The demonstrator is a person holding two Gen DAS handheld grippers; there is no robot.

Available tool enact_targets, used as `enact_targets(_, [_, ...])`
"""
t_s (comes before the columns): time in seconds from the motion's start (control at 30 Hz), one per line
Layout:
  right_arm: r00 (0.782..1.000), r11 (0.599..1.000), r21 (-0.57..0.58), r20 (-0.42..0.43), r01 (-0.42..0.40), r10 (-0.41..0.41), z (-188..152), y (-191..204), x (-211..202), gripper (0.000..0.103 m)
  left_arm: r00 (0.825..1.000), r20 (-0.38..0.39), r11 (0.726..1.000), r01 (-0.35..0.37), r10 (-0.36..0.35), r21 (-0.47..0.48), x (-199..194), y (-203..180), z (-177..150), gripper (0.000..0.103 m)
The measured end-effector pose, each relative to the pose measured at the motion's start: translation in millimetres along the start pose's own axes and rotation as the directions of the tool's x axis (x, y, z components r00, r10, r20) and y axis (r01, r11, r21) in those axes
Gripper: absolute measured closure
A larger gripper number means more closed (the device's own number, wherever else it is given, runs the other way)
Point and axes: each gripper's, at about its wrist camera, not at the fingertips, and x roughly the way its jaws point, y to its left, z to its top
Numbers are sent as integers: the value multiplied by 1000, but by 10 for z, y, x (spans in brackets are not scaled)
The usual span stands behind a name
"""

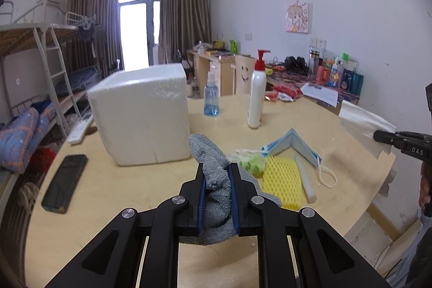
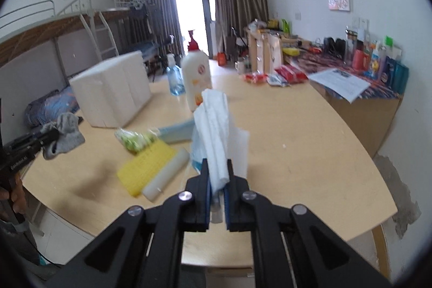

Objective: Organize soft objects
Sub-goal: 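Carry the grey sock and white mask toward the white foam box with both tools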

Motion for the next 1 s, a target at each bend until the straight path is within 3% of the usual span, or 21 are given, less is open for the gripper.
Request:
enact_targets(0.37, [987, 987, -78, 72, -138, 144, 186, 558, 3, 93, 997, 47, 998, -57, 58, -21, -214, 157, 60, 87])
enact_targets(0.8, [939, 930, -164, 44, -329, 340, 223, 1384, 267, 93, 981, 66, 981, -179, 184, -74, -506, 528, -57, 87])
enact_targets(1.0, [932, 919, -190, 42, -346, 360, 222, 1676, 285, 93, 966, 66, 964, -240, 248, -112, -582, 716, -128, 87])
